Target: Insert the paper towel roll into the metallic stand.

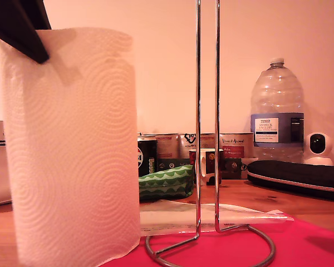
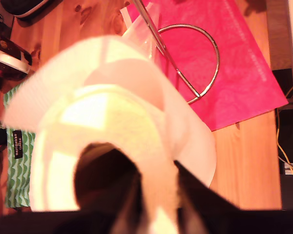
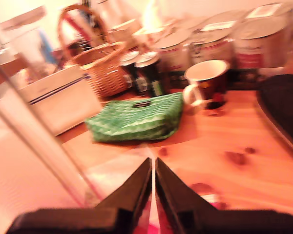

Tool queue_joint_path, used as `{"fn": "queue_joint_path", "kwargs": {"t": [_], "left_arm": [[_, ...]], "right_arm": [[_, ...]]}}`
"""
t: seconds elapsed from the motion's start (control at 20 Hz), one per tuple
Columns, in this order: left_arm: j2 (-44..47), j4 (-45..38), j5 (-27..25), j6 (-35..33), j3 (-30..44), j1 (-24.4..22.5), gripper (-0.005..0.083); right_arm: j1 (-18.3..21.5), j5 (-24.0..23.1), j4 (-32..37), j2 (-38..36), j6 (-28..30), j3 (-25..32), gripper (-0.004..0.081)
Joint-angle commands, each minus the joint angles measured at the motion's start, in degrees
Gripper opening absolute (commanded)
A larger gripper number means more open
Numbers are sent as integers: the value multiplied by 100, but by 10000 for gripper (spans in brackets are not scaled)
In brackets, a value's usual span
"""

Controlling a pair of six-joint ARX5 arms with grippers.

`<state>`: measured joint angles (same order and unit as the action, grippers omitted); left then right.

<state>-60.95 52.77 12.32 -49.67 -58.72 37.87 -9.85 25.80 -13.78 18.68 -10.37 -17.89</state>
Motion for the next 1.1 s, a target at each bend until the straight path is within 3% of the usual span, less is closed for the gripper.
{"fn": "queue_joint_path", "kwargs": {"t": [0.0, 0.2, 0.55, 0.7, 1.05], "left_arm": [[-107, 33, -2, 24, 28, 13, -21], [-87, 35, -68, 22, 24, 13, -21], [-87, -105, -107, 22, 20, 13, -21], [-87, -195, -107, 22, 20, 13, -21], [-87, -214, -109, 22, 20, 13, -21]], "right_arm": [[-59, 240, -13, 136, 26, -2, 100], [-481, 723, 98, 472, 240, 0, 129], [-1502, 608, 881, 1443, 804, 20, 224], [-1937, 127, 1226, 2210, 1515, 20, 287], [-2116, -42, 2347, 4098, 1799, 22, 288]]}}
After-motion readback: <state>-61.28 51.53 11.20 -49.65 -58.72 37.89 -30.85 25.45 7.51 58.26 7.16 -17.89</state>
